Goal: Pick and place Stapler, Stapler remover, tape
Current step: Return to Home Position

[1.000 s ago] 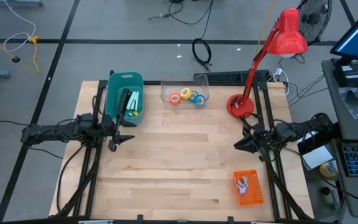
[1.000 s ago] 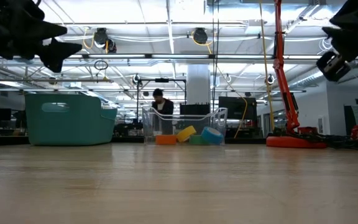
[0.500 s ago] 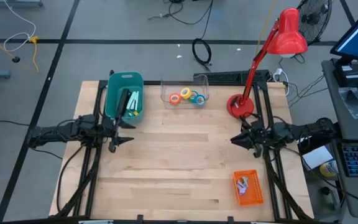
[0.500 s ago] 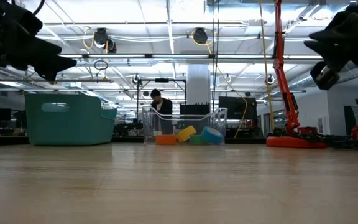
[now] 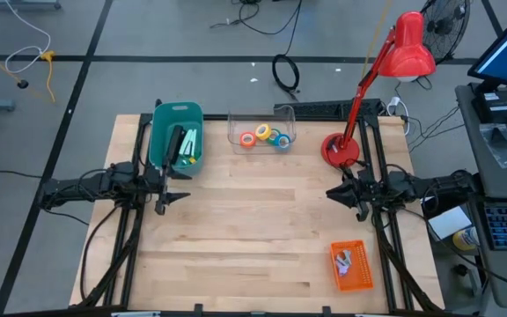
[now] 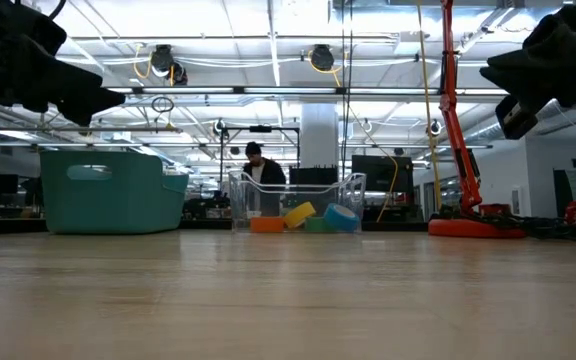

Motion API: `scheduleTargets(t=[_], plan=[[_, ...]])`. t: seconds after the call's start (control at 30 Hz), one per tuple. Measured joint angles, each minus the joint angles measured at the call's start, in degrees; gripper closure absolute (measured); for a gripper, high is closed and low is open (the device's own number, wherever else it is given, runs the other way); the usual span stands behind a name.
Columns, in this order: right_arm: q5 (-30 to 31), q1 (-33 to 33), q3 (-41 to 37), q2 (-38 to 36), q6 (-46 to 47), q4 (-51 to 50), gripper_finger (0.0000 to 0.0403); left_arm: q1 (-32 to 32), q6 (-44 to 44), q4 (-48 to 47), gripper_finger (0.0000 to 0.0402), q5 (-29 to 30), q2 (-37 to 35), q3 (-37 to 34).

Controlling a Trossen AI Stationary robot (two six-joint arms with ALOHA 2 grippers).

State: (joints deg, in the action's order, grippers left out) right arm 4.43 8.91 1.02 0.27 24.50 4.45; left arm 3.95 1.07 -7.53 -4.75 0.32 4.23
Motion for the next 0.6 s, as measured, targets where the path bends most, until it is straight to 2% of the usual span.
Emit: scheduleTargets(t=[0.6], plan=[[0.00,0.02,-0.13,0.00,0.26,0.04,0.0355,0.00,0.10,0.06,0.0149,-0.02,0.00,0.00]])
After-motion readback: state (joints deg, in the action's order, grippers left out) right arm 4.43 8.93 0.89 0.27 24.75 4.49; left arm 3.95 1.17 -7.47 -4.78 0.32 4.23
